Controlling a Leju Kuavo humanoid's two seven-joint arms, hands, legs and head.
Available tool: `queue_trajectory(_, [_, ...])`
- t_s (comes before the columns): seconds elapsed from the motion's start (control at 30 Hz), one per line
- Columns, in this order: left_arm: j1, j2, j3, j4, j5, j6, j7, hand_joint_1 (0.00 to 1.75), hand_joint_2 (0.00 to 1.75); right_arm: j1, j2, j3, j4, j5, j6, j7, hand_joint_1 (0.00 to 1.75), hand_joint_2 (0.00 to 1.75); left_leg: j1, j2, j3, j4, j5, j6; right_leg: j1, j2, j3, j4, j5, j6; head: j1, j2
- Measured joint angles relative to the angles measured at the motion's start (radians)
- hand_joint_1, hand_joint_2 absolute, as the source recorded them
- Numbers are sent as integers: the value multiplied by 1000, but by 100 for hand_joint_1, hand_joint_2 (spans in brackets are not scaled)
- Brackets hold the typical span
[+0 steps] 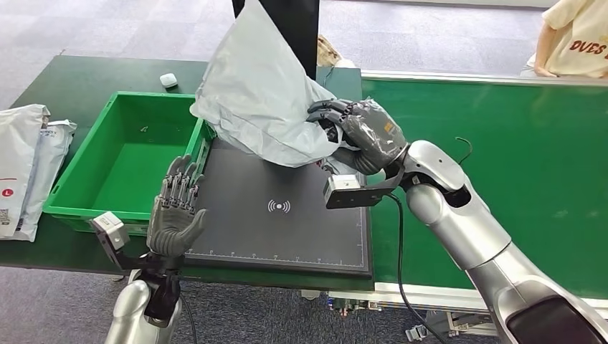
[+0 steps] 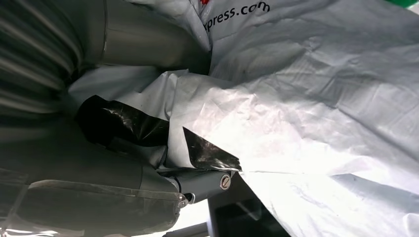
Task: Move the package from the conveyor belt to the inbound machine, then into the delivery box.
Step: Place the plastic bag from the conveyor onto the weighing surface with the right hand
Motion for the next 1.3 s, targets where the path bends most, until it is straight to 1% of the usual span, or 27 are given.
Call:
queue_trajectory(0.13, [0,0,4,0,0,0,0,0,175,-6,0,20,10,-1,4,0,175,175,0,0,0,0,0,0,0,0,0,0,0,0,0,0])
queue_trajectory(0.17, [0,0,5,0,-1,0,0,0,175,-9,0,25,12,-5,22,2,175,175,0,0,0,0,0,0,0,0,0,0,0,0,0,0])
queue_trajectory(0.2, [0,0,5,0,-2,-1,0,0,175,-14,0,33,17,-13,57,7,175,175,0,0,0,0,0,0,0,0,0,0,0,0,0,0])
queue_trajectory(0.27, [0,1,7,0,-5,-1,0,0,175,-30,2,63,40,-35,174,22,175,175,0,1,0,0,0,0,0,1,0,0,0,0,0,0])
queue_trajectory(0.33, [0,1,10,0,-8,0,0,0,175,-46,14,113,93,-54,288,37,175,175,0,1,0,0,0,0,1,1,0,0,0,0,0,0])
queue_trajectory(0.37, [0,1,12,0,-9,0,1,0,175,-52,22,139,125,-59,328,45,175,175,0,1,0,0,0,0,1,1,0,0,0,0,0,0])
queue_trajectory(0.5, [2,1,16,0,-17,1,4,0,175,-70,53,250,262,-80,462,91,175,175,0,0,0,0,0,-1,1,0,0,0,0,0,0,0])
queue_trajectory(0.6, [3,1,18,0,-22,2,16,0,175,-89,60,317,344,-89,522,128,175,175,0,0,0,0,0,-1,1,0,0,0,0,0,0,0])
queue_trajectory(0.7, [3,1,20,0,-26,7,32,0,175,-107,56,364,391,-93,523,170,175,175,0,1,1,0,0,0,0,1,0,0,0,0,0,0])
queue_trajectory(0.87, [3,-1,20,0,-25,18,46,0,175,-127,36,413,408,-98,513,220,175,175,0,1,3,1,-1,1,0,1,3,-1,0,1,0,0])
queue_trajectory(1.07, [3,-2,20,0,-25,19,52,0,175,-142,18,438,411,-99,513,232,175,175,0,1,5,1,-1,1,0,1,5,-1,1,2,0,0])
queue_trajectory(1.3, [3,-2,20,0,-25,19,53,0,175,-148,11,449,413,-99,513,233,175,175,0,1,6,1,0,1,0,1,6,-1,1,2,0,0])
